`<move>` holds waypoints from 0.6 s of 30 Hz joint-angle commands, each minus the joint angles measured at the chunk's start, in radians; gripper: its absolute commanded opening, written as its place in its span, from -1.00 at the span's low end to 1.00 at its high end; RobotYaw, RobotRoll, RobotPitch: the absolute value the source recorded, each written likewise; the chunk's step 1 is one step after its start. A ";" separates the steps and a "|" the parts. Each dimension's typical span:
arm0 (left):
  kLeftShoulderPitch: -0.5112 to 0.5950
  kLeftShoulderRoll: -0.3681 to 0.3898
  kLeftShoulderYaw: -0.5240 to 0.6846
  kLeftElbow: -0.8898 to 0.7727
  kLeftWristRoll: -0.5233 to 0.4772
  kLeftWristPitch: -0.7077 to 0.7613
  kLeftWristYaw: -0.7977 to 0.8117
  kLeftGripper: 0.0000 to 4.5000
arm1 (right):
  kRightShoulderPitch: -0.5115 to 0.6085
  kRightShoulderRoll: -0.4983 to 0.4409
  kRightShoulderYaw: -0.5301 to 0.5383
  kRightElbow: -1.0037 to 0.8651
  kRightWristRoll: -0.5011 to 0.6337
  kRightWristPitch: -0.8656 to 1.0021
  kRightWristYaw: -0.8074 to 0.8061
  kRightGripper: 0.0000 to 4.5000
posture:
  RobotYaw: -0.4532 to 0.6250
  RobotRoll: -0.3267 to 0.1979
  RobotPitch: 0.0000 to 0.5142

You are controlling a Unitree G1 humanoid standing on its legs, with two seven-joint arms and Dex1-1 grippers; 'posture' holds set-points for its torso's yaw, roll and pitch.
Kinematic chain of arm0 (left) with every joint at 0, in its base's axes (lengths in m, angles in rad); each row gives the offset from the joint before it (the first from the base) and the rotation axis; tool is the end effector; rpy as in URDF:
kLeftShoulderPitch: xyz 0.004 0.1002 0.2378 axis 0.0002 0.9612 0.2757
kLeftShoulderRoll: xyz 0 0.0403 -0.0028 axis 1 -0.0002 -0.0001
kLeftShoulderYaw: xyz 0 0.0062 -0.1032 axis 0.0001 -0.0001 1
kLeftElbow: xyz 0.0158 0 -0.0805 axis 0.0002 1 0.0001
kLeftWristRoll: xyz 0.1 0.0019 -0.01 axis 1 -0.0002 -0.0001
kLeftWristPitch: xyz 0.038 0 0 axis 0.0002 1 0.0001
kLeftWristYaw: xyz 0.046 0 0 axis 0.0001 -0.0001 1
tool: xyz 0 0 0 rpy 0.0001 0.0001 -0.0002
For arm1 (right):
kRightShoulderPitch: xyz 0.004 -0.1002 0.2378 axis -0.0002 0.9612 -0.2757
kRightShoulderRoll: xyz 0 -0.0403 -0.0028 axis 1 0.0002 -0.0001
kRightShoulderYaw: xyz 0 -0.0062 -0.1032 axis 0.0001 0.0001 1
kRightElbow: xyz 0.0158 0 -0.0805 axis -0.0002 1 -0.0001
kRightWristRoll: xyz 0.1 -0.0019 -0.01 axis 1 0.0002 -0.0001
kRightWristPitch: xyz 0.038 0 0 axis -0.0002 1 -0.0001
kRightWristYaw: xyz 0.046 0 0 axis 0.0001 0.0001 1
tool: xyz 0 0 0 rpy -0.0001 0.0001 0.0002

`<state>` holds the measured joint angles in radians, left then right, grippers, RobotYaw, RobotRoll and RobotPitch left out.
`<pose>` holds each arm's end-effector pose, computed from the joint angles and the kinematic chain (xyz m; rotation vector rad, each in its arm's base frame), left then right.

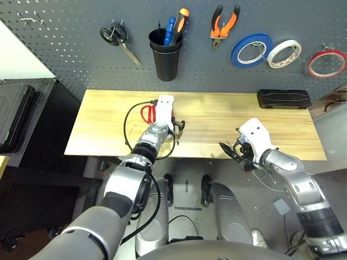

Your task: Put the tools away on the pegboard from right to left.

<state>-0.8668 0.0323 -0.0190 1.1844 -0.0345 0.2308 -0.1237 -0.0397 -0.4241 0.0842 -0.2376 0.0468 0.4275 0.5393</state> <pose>0.3249 0.1093 0.0466 0.1140 0.5839 -0.2757 0.2080 -0.1995 0.0842 -0.3338 0.2711 0.5917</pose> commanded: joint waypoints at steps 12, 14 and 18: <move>-0.016 -0.013 0.066 0.127 0.018 -0.076 0.058 0.24 | 0.059 -0.057 -0.066 -0.143 0.053 0.023 0.006 1.00 | -0.41 0.25 -0.10; -0.016 -0.018 0.077 0.129 0.014 -0.078 0.063 -0.18 | 0.057 -0.062 -0.076 -0.144 0.056 0.020 0.004 1.00 | -0.41 0.25 -0.12; -0.019 -0.022 0.094 0.129 0.012 -0.081 0.079 -0.69 | 0.053 -0.069 -0.079 -0.132 0.062 0.011 0.006 1.00 | -0.39 0.25 -0.13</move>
<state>-0.8888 0.0206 0.0666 1.2804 -0.0304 0.1517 -0.0538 0.0040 -0.4844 0.0177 -0.3604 0.1002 0.4407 0.5425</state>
